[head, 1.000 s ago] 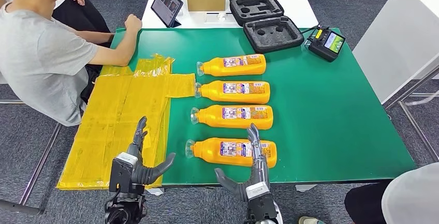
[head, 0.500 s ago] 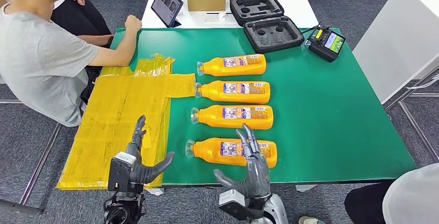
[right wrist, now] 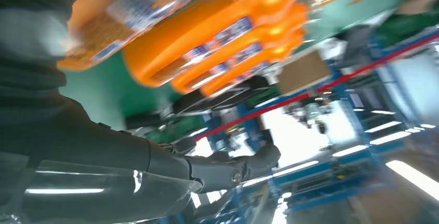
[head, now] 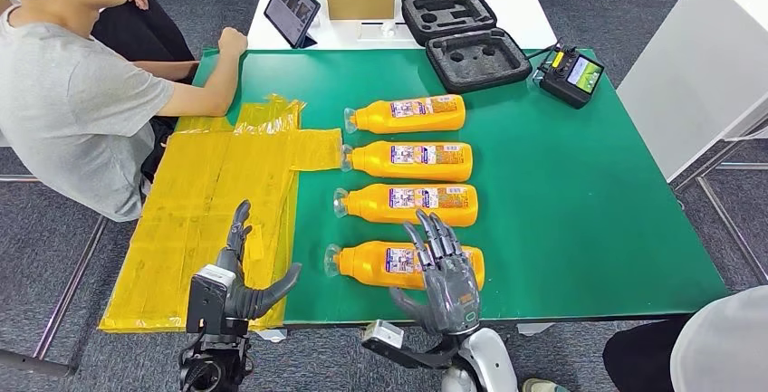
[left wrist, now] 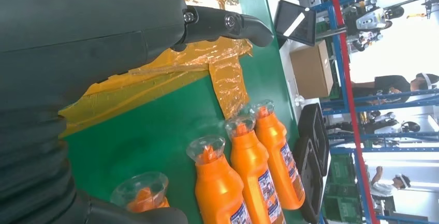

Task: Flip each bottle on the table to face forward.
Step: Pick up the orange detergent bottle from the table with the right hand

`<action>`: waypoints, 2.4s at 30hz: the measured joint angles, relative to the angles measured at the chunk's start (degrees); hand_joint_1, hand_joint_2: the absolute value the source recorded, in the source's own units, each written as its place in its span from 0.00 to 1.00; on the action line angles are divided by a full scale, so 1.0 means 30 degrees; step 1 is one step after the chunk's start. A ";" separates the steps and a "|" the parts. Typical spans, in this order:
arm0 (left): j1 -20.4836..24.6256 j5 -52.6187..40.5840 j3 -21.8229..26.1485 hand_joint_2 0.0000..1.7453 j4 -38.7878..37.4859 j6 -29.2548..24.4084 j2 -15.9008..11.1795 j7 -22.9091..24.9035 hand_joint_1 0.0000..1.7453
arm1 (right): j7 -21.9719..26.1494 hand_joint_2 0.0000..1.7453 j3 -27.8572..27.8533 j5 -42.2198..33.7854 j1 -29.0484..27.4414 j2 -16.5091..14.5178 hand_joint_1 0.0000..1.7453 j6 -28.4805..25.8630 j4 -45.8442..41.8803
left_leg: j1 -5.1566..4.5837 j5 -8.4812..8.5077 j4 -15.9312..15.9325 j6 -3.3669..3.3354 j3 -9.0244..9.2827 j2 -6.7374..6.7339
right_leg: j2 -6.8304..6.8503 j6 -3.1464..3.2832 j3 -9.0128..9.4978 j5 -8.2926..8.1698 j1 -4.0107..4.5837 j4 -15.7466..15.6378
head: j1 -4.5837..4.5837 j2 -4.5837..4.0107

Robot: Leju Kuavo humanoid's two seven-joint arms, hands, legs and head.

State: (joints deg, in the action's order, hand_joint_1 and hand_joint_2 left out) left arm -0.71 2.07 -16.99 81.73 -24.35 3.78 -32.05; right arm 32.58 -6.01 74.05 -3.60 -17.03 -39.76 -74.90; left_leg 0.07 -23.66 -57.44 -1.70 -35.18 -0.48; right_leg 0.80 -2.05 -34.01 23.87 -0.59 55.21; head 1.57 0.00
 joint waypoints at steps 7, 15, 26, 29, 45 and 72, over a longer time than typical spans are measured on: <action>-0.0083 -0.0175 0.0122 1.00 0.0088 0.0013 0.0024 0.0055 0.00 | -0.1926 1.00 -0.0807 0.0859 -0.0043 -0.0173 0.00 0.0000 -0.0348 | -0.0002 -0.0001 0.0000 0.0000 -0.0003 -0.0001 | -0.0001 0.0000 -0.0002 0.0000 -0.0002 0.0000 | 0.0002 0.0000; -0.0350 -0.0608 0.0182 1.00 0.0381 0.0056 0.0058 0.0304 0.00 | -0.4468 1.00 -0.0964 0.0959 0.0035 0.0213 0.00 0.0000 0.0347 | 0.0000 -0.0001 0.0001 0.0000 -0.0006 0.0000 | 0.0000 0.0000 0.0002 0.0000 0.0000 0.0000 | 0.0002 0.0000; -0.0497 -0.0687 0.0184 1.00 0.0488 -0.0033 0.0060 0.0324 0.00 | -0.5274 1.00 -0.0173 0.0112 0.0210 0.0889 0.00 0.0015 0.1647 | -0.0001 -0.0001 0.0001 0.0000 -0.0007 0.0000 | 0.0000 0.0000 0.0001 0.0000 0.0000 0.0000 | 0.0002 0.0000; -0.0495 -0.0650 0.0193 1.00 0.0505 -0.0024 0.0091 0.0299 0.00 | -0.5142 1.00 0.0449 -0.1528 0.0449 0.1170 0.00 0.0064 0.2330 | -0.0001 -0.0001 0.0000 -0.0001 -0.0006 0.0000 | 0.0000 0.0000 0.0001 0.0000 0.0000 0.0000 | 0.0002 0.0000; -0.0353 0.0177 0.0220 1.00 0.0521 0.0000 0.0466 0.0279 0.00 | -0.8425 1.00 0.2479 0.0360 0.1193 0.2362 0.00 0.0554 0.3670 | -0.0001 0.0000 -0.0001 0.0000 -0.0006 0.0000 | 0.0000 -0.0001 0.0001 -0.0002 -0.0001 0.0000 | 0.0004 0.0000; 0.0093 0.0860 0.0102 1.00 0.0468 -0.0430 0.0625 -0.0195 0.00 | -1.0204 1.00 0.2586 0.3074 0.2609 0.2956 0.00 0.1466 0.4982 | -0.0001 0.0001 -0.0002 -0.0002 0.0041 -0.0003 | -0.0002 -0.0001 0.0039 -0.0006 -0.0001 -0.0001 | 0.0002 0.0000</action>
State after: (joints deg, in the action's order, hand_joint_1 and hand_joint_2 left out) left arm -0.43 4.64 -16.68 83.14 -25.64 5.66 -32.63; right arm 1.97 1.75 83.28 4.23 -8.16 -35.36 -59.95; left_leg 0.07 -23.65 -57.45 -1.71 -35.05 -0.49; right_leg 0.79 -2.05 -33.89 23.85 -0.60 55.21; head 1.57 0.00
